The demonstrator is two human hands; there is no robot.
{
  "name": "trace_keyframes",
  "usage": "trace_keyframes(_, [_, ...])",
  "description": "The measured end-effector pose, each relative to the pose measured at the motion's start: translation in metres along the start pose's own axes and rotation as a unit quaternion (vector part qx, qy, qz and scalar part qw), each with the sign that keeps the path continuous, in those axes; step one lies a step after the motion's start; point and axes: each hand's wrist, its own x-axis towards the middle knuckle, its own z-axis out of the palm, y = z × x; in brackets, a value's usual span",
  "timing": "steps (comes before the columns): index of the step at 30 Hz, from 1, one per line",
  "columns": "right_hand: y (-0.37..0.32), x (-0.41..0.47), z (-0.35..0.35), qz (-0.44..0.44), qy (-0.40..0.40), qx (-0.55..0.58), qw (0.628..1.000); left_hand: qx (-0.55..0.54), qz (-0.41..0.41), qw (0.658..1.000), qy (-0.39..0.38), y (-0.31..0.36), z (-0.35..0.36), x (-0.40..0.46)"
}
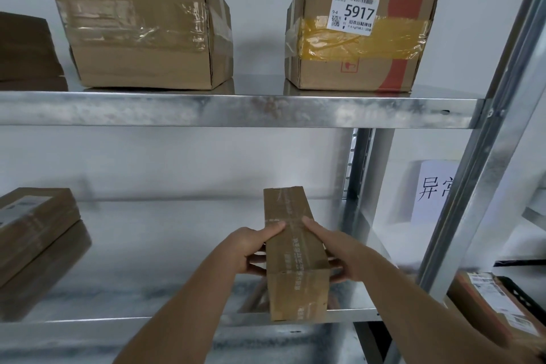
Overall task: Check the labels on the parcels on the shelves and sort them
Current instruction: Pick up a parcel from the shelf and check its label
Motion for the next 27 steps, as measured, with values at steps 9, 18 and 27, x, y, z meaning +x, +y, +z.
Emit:
trace_keyframes(9, [0.014,-0.003,0.017,0.025,0.013,0.069,0.997,-0.109,0.067,0.992,-0.009,-0.021,-0.028,-0.004])
trace_keyframes(18, [0.005,-0.011,0.002,-0.066,0.085,-0.054,0.993,0.062,0.025,0.997,0.039,-0.016,-0.012,0.001])
trace_keyframes(27, [0.001,-0.007,-0.001,-0.046,0.071,-0.067,0.994,0.115,0.034,0.992,0.035,-0.013,-0.001,0.022])
